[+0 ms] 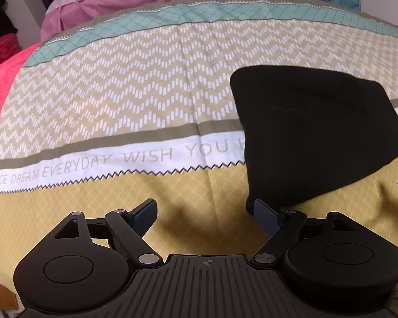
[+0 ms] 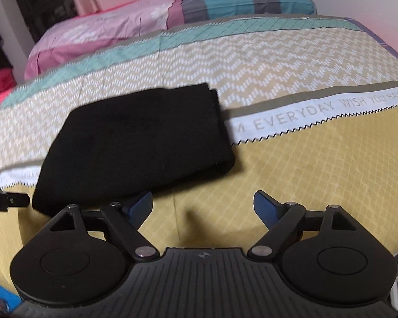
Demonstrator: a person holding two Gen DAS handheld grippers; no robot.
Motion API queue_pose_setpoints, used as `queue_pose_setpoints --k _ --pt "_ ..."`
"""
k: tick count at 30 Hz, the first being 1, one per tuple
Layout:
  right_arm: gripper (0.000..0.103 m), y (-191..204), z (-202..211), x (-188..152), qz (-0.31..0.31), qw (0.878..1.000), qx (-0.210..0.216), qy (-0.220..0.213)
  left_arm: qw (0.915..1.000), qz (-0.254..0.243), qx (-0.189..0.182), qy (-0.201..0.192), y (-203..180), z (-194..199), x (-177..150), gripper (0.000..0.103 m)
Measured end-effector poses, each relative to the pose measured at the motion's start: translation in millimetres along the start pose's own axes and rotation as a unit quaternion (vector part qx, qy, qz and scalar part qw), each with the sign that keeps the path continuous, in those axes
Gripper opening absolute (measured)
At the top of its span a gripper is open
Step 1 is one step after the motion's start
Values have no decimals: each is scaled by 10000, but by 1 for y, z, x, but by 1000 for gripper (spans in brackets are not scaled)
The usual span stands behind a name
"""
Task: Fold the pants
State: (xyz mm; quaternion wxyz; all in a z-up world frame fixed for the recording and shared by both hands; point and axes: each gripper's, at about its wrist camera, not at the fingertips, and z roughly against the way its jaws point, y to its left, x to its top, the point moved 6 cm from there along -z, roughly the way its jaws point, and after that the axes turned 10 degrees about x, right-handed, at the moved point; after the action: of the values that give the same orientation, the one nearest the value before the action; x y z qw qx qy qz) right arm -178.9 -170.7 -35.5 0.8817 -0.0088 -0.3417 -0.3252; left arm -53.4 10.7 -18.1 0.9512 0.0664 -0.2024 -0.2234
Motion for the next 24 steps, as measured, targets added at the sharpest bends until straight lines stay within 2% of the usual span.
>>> queue_pose_setpoints --k 5,24 --pt "89 7 2 -8 67 9999 -6 79 9998 -76 159 42 0 2 -9 103" --pt "91 5 3 -13 17 9999 13 170 9998 -138 169 22 -6 6 -13 103"
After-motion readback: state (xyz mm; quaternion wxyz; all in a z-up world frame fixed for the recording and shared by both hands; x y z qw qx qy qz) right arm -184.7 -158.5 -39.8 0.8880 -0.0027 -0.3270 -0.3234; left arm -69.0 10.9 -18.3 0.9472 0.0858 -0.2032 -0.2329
